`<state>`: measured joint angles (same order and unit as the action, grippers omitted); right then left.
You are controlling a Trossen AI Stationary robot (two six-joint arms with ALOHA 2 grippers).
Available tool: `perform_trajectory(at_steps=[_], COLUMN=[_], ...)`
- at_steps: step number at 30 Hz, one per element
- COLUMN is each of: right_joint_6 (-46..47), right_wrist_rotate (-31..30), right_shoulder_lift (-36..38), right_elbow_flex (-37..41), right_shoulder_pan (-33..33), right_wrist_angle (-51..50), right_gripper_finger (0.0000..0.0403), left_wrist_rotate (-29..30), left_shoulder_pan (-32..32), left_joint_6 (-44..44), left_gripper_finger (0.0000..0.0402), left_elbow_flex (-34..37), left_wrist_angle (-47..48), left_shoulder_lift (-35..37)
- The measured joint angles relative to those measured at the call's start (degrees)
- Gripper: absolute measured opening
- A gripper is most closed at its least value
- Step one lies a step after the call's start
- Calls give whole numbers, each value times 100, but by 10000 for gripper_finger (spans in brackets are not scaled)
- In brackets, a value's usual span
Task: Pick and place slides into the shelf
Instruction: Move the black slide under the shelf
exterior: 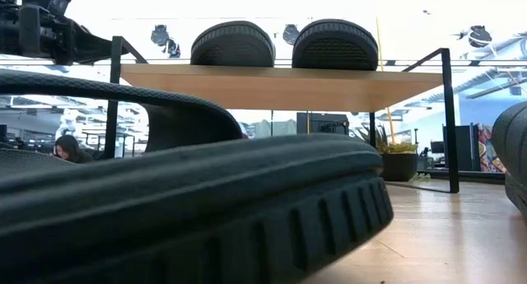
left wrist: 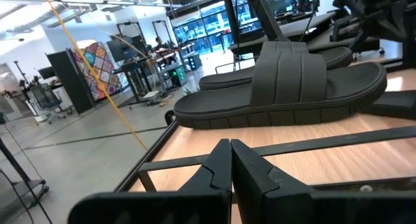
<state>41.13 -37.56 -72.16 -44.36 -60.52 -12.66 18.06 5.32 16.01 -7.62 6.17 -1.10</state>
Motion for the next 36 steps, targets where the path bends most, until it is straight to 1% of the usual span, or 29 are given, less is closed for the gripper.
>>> perform_trajectory(at_steps=[2, 4, 8, 11, 14, 16, 19, 22, 26, 28, 32, 36], right_joint_6=[156, 182, 364, 647, 899, 927, 902, 1091, 1375, 1344, 534, -382], right_wrist_rotate=[-1, -1, 59, 411, 480, 455, 394, 340, 621, 625, 591, 453], right_shoulder_lift=[-27, -24, -24, -24, -22, -22, -22, -22, -80, -103, -99, -97], right_elbow_flex=[179, 417, 1019, 1463, 1788, 1938, 2081, 2172, 2177, 2177, 2180, 2180], right_shoulder_pan=[68, 142, 288, 357, 355, 359, 410, 466, 546, 575, 571, 570], right_wrist_angle=[210, 639, 1815, 2824, 3515, 3674, 3654, 3623, 3638, 3640, 3824, 4162], right_gripper_finger=[0, 0, 0, 1, 14, 30, 53, 69, 96, 114, 136, 130], left_wrist_rotate=[0, 1, 1, 2, 2, 2, 2, 2, 2, 2, 2, 2], left_shoulder_pan=[2, 1, 2, 2, 0, 0, 2, 1, 2, 2, 0, 1], left_joint_6=[80, 145, 173, 184, 184, 184, 184, 182, 182, 182, 182, 174], left_gripper_finger=[8, 8, 8, 8, 8, 8, 8, 8, 8, 8, 8, 8], left_elbow_flex=[0, 0, 0, 0, 0, 0, 0, 0, 0, 0, 0, 0], left_wrist_angle=[-6, -22, -26, -24, -23, -22, -20, -17, -11, -3, 5, 13], left_shoulder_lift=[0, 0, 0, 0, 0, 0, 0, 0, 0, 0, 0, 0])
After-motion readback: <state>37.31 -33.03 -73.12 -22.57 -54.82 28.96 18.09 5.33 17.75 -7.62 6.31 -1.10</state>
